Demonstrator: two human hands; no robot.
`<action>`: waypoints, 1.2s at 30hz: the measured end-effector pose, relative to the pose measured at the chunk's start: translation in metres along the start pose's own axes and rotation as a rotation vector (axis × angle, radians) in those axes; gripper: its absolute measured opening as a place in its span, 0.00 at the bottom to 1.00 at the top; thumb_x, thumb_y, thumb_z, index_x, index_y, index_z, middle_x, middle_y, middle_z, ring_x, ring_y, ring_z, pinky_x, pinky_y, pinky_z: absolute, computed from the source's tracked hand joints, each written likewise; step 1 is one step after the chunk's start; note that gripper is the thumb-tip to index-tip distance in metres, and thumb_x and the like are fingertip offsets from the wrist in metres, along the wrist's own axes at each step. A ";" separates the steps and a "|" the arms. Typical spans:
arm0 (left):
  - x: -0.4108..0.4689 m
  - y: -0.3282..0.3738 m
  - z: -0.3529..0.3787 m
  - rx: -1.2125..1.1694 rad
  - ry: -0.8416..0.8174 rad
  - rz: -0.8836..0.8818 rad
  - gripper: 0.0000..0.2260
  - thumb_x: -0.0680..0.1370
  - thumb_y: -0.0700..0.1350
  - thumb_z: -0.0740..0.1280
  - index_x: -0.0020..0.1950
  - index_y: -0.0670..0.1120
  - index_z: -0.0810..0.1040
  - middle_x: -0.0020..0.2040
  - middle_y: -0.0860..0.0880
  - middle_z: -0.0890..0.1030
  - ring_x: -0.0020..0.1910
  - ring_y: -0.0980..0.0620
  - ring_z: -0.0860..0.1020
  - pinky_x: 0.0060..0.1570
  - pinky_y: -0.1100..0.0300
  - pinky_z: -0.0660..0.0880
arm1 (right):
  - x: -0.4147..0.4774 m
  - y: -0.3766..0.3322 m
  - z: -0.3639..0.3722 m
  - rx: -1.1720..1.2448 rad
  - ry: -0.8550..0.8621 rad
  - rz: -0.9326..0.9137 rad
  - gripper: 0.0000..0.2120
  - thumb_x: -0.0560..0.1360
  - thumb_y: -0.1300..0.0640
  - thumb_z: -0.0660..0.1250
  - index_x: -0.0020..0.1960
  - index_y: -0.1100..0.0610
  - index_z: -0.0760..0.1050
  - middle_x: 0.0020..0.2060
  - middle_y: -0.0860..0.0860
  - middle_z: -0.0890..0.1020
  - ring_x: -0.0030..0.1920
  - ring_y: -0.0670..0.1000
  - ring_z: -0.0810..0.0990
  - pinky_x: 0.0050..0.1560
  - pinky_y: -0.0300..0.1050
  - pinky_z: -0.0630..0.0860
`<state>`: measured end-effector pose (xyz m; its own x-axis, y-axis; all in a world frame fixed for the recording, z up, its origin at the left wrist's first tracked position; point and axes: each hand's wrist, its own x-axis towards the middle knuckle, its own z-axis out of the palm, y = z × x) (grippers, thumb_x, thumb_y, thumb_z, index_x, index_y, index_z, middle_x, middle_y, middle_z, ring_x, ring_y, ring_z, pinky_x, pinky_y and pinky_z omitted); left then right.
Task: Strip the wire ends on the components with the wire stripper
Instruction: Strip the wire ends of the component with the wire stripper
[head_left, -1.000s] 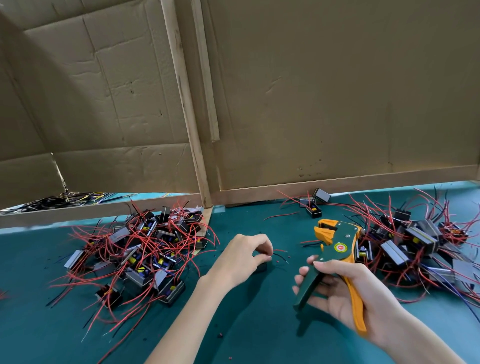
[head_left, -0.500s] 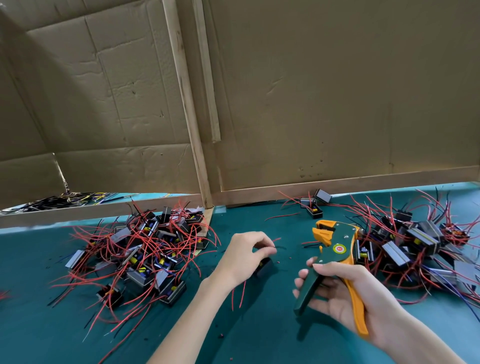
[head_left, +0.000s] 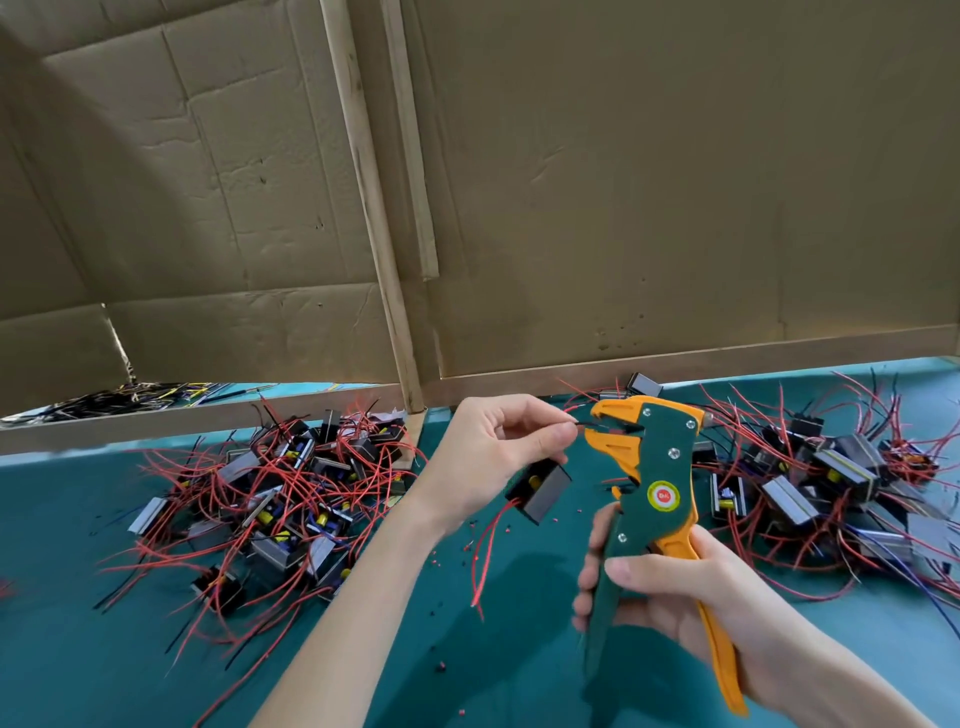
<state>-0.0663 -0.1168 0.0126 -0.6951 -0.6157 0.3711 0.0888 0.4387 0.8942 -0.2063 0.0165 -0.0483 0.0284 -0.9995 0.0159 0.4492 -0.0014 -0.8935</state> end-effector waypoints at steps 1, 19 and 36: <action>-0.001 0.002 -0.001 0.015 -0.012 -0.007 0.02 0.74 0.40 0.71 0.43 0.46 0.83 0.33 0.52 0.82 0.35 0.57 0.79 0.42 0.67 0.75 | 0.000 0.000 -0.001 -0.021 -0.013 -0.005 0.18 0.59 0.63 0.81 0.46 0.63 0.80 0.39 0.68 0.79 0.41 0.68 0.81 0.46 0.62 0.79; -0.006 0.019 -0.010 0.118 -0.148 -0.088 0.05 0.76 0.42 0.70 0.44 0.41 0.81 0.32 0.55 0.80 0.33 0.59 0.77 0.39 0.72 0.70 | -0.003 0.002 -0.006 -0.169 -0.012 0.013 0.21 0.61 0.59 0.83 0.49 0.62 0.80 0.42 0.67 0.80 0.43 0.69 0.81 0.49 0.62 0.78; -0.008 0.030 -0.018 0.145 -0.232 -0.078 0.06 0.75 0.40 0.70 0.40 0.49 0.82 0.31 0.59 0.78 0.31 0.64 0.73 0.35 0.73 0.68 | -0.013 -0.007 0.007 -0.335 0.072 -0.016 0.24 0.51 0.45 0.85 0.36 0.55 0.79 0.32 0.63 0.79 0.31 0.62 0.79 0.36 0.51 0.78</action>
<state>-0.0456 -0.1105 0.0405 -0.8421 -0.4920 0.2208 -0.0621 0.4952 0.8666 -0.2034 0.0300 -0.0389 -0.0448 -0.9989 0.0102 0.1301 -0.0160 -0.9914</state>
